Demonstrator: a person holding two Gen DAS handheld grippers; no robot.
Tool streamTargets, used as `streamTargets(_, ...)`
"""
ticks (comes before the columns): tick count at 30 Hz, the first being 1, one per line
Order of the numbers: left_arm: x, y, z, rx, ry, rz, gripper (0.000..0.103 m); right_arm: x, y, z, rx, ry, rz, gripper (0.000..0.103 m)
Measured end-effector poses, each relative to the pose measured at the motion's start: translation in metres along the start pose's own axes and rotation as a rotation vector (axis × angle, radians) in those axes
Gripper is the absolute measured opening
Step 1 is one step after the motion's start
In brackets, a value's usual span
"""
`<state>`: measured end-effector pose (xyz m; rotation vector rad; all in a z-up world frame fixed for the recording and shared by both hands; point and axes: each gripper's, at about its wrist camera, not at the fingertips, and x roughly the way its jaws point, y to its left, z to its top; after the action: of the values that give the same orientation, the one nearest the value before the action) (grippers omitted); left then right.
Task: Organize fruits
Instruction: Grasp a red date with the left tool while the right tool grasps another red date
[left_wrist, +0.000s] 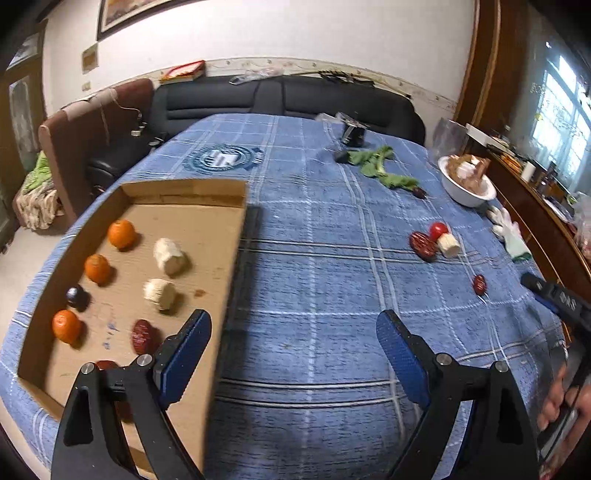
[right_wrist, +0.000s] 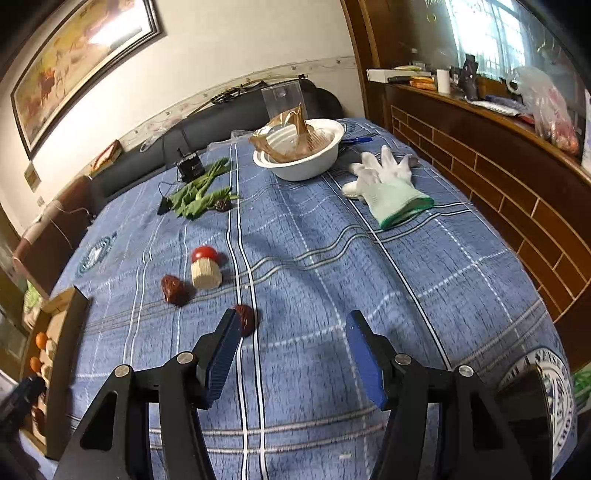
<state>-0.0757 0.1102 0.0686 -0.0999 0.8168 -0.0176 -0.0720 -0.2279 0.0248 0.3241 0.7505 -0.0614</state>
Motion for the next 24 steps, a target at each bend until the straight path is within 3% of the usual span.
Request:
streamTargets(6,0.001,-0.011,-0.001,0.030,0.013,-0.019,0.090,0.031,0.025,0.011,-0.092,0.041,0.049,0.064)
streamTargets(14,0.027,-0.036,0.029,0.092,0.030,-0.047,0.090,0.059,0.048,-0.001,-0.221,0.069,0.016,0.062)
streamTargets(20,0.071,-0.070,0.044,0.151,0.070,-0.090,0.090,0.075,0.050,-0.004,-0.256,0.092,0.012,0.044)
streamTargets(24,0.095,-0.092,0.052,0.185,0.095,-0.138,0.082,0.076,0.050,-0.006,-0.265,0.098,0.021,0.028)
